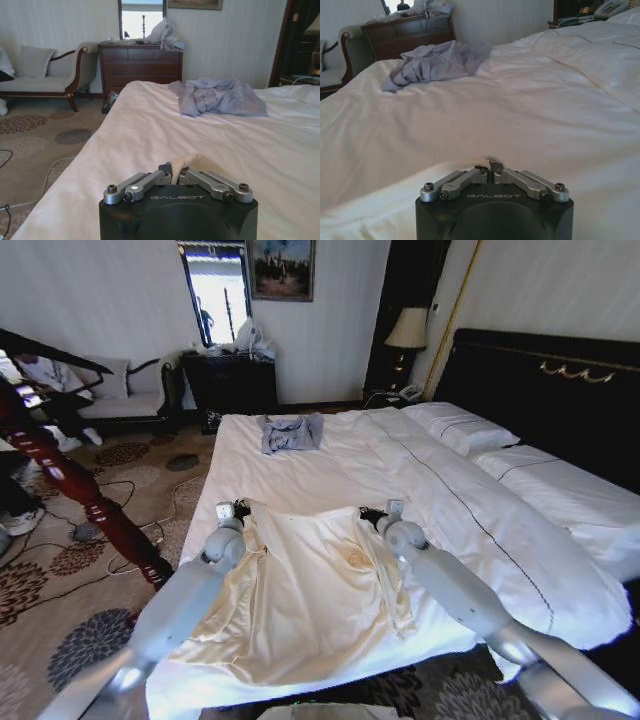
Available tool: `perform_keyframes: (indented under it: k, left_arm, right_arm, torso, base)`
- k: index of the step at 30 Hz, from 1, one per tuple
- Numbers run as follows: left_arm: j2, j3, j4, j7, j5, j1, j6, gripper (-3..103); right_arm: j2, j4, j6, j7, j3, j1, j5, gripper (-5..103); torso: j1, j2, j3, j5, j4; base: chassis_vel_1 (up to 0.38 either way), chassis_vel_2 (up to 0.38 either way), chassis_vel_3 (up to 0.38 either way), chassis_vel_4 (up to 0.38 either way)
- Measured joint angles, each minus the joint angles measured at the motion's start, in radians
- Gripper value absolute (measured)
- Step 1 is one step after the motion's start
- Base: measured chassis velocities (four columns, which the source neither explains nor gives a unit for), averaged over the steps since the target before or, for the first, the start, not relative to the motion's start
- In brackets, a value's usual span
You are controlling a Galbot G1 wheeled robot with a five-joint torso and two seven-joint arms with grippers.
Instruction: Pick up the clothes from the bed and hang them on the clothes hanger.
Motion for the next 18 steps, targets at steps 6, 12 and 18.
perform_keyframes:
  k: [6, 12, 18]
  left_arm:
    - [-0.036, 0.009, 0.143, 0.058, 0.043, -0.071, -0.014, 1]
    - [-0.088, 0.016, 0.368, 0.125, 0.098, -0.203, -0.049, 1]
    - [-0.127, 0.016, 0.475, 0.146, 0.127, -0.274, -0.07, 1]
  right_arm:
    - [0.122, -0.175, 0.036, -0.017, 0.0, 0.088, -0.046, 1]
    - [0.253, -0.383, 0.062, -0.046, -0.029, 0.252, -0.101, 1]
    - [0.267, -0.424, 0.068, -0.05, -0.036, 0.263, -0.123, 1]
  torso:
    - [0.0, 0.0, 0.0, 0.0003, -0.0007]
    - [0.0, 0.0, 0.0, 0.0, 0.0]
    - [0.0, 0.0, 0.0, 0.0004, -0.0011]
  base:
    - [0.0, 0.0, 0.0, 0.0]
    - [0.0, 0.0, 0.0, 0.0]
    - [0.0, 0.0, 0.0, 0.0]
